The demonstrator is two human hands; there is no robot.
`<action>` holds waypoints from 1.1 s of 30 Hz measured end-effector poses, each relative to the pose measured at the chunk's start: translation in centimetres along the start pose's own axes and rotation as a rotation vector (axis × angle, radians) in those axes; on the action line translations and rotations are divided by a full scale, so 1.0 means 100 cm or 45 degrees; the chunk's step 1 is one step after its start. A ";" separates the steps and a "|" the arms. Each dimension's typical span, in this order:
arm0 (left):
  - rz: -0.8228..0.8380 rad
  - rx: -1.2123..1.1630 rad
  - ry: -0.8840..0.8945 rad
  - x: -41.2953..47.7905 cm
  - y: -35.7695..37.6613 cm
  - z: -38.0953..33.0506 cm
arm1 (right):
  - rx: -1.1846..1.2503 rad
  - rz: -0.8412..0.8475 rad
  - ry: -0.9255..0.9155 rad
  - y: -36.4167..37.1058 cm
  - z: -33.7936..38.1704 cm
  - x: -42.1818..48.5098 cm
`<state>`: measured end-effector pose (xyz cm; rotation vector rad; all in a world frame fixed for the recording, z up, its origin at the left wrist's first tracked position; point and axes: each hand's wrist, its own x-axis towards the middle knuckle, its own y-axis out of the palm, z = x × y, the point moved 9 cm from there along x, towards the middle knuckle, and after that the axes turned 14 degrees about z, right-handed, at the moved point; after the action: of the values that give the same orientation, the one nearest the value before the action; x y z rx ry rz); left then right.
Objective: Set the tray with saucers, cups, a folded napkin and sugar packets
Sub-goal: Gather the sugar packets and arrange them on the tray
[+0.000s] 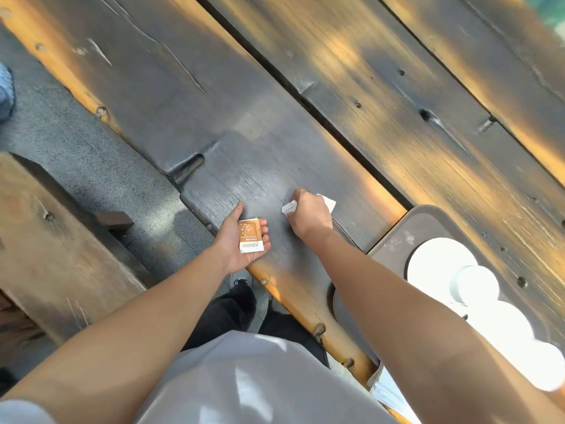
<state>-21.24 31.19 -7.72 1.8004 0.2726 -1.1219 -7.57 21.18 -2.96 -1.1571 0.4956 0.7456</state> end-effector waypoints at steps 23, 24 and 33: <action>0.081 0.283 -0.043 -0.023 0.024 0.025 | 0.986 -0.241 0.152 -0.009 -0.077 -0.085; 0.086 0.300 -0.047 -0.024 0.025 0.027 | 1.051 -0.217 0.166 -0.005 -0.080 -0.088; 0.072 0.383 -0.046 -0.029 0.031 0.028 | 1.550 -0.129 0.069 0.030 -0.086 -0.099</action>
<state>-22.53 28.16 -3.88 2.0340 0.0308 -1.2033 -16.15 11.08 -0.87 -0.0547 0.7673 0.2070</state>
